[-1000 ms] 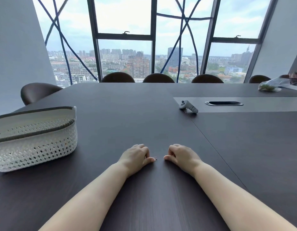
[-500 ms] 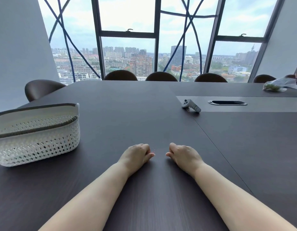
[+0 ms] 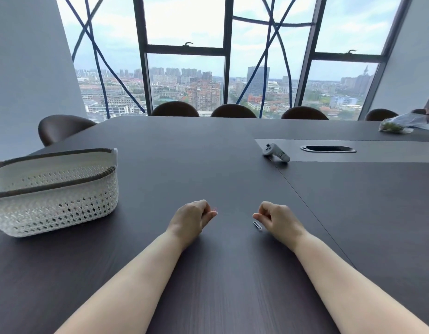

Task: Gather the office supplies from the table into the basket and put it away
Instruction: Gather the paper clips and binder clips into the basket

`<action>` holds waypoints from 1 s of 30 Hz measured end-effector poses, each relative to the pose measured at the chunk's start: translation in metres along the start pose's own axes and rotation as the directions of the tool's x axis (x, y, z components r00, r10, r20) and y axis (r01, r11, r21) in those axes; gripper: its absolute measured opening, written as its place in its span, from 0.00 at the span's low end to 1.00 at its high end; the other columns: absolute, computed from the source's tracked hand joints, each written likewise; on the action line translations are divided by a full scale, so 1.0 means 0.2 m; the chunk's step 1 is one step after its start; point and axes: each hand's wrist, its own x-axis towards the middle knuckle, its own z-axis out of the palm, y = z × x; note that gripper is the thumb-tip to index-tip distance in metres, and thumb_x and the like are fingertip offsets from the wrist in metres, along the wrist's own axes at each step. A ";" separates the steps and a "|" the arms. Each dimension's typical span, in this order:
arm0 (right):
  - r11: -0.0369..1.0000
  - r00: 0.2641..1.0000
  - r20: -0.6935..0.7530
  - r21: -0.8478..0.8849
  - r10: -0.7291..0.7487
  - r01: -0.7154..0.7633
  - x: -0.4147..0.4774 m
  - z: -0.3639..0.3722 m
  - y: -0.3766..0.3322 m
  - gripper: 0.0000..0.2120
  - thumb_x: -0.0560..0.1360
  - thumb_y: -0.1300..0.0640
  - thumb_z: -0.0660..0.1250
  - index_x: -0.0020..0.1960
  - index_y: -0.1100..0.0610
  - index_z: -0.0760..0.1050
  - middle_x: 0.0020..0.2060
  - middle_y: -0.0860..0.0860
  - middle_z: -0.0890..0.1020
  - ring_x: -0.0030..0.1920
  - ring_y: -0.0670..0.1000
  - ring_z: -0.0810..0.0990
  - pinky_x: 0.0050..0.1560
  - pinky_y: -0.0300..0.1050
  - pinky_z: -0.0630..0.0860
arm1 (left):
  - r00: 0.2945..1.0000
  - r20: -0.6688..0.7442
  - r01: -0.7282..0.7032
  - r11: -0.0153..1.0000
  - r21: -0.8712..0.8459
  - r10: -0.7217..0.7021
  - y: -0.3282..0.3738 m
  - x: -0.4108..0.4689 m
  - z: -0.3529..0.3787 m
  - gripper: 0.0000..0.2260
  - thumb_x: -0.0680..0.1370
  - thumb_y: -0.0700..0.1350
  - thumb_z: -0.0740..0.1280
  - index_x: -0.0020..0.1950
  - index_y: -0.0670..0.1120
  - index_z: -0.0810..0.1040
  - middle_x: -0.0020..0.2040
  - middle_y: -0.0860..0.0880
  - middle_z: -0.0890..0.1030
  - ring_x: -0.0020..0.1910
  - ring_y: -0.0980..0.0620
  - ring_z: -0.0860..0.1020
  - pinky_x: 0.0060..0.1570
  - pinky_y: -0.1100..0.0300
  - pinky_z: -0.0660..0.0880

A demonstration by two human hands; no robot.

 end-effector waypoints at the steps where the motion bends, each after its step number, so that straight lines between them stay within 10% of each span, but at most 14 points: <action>1: 0.999 0.999 0.053 -0.047 0.004 -0.001 0.00 0.00 -0.01 0.10 0.75 0.52 0.65 0.38 0.53 0.69 0.32 0.49 0.77 0.35 0.52 0.73 0.40 0.46 0.71 | 1.000 -0.001 0.001 1.000 -0.006 -0.001 0.00 0.00 0.00 0.13 0.78 0.50 0.62 0.46 0.40 0.75 0.39 0.46 0.76 0.39 0.47 0.72 0.40 0.60 0.64; 10: 0.965 0.981 0.171 -0.259 0.095 -0.049 -0.02 -0.02 -0.10 0.09 0.78 0.52 0.59 0.52 0.56 0.71 0.51 0.54 0.79 0.51 0.55 0.77 0.50 0.48 0.74 | 1.000 0.007 0.000 0.999 -0.036 0.000 -0.03 0.01 0.01 0.12 0.77 0.50 0.63 0.45 0.41 0.76 0.38 0.50 0.74 0.38 0.50 0.70 0.40 0.61 0.63; 19: 0.842 0.984 0.124 -0.538 0.131 -0.044 -0.01 0.02 -0.12 0.10 0.73 0.73 0.51 0.42 0.59 0.58 0.29 0.51 0.64 0.42 0.59 0.73 0.38 0.46 0.67 | 1.000 0.029 0.009 0.999 -0.052 -0.007 -0.03 0.01 0.01 0.12 0.77 0.50 0.64 0.45 0.41 0.76 0.37 0.50 0.74 0.38 0.50 0.70 0.40 0.61 0.64; 25: 0.951 0.985 0.121 -0.297 0.123 -0.082 0.00 -0.01 -0.04 0.07 0.79 0.58 0.54 0.50 0.60 0.68 0.44 0.55 0.78 0.45 0.57 0.74 0.41 0.46 0.70 | 0.998 0.063 0.009 0.998 -0.069 -0.005 -0.05 0.01 0.02 0.10 0.77 0.50 0.64 0.40 0.46 0.71 0.30 0.56 0.69 0.30 0.55 0.69 0.37 0.61 0.65; 30: 0.999 0.997 0.075 -0.039 0.026 -0.023 -0.01 -0.07 0.02 0.04 0.77 0.56 0.61 0.43 0.52 0.70 0.32 0.44 0.75 0.40 0.50 0.74 0.38 0.38 0.67 | 0.998 0.066 0.008 0.997 -0.078 -0.002 -0.06 0.02 0.02 0.10 0.76 0.50 0.65 0.40 0.46 0.72 0.30 0.56 0.70 0.29 0.59 0.68 0.37 0.61 0.66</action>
